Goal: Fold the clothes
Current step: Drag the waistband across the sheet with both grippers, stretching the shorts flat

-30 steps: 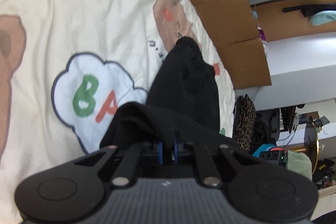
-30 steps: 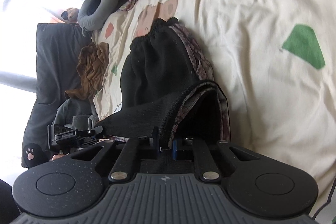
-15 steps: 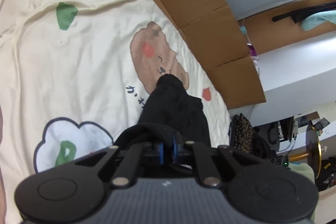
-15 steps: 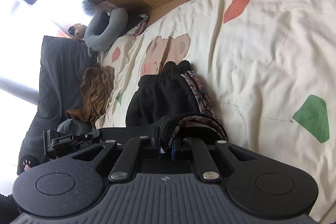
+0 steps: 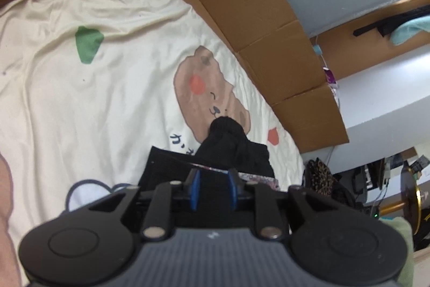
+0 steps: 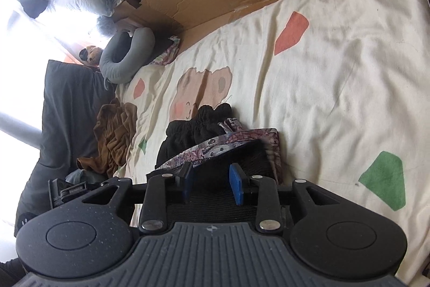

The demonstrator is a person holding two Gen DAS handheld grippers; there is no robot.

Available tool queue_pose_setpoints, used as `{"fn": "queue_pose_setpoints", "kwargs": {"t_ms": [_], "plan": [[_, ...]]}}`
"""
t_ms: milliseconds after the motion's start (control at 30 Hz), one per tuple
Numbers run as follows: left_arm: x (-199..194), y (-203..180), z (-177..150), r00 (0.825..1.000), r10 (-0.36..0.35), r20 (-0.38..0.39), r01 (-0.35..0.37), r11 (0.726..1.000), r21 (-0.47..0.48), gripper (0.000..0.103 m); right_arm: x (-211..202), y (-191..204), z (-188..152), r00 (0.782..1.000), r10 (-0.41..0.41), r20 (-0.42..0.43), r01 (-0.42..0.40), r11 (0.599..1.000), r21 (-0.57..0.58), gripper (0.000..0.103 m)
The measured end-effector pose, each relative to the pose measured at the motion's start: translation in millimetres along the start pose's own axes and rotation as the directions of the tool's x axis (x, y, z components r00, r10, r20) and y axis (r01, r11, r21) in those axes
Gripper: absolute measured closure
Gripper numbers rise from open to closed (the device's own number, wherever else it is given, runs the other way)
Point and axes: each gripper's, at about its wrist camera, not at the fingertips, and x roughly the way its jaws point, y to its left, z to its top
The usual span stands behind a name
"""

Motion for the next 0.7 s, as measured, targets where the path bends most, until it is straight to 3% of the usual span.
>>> {"fn": "queue_pose_setpoints", "kwargs": {"t_ms": [333, 700], "plan": [[15.7, 12.1, -8.2, 0.985, 0.17, -0.025, -0.167, 0.981, 0.095, 0.075, 12.9, -7.9, -3.6, 0.988, -0.153, -0.017, 0.151, 0.985, -0.088, 0.071], [42.1, 14.8, -2.2, 0.985, 0.168, -0.034, -0.161, 0.976, 0.149, 0.076, 42.5, -10.6, 5.0, 0.983, -0.179, -0.042, 0.172, 0.976, -0.136, 0.071]]}}
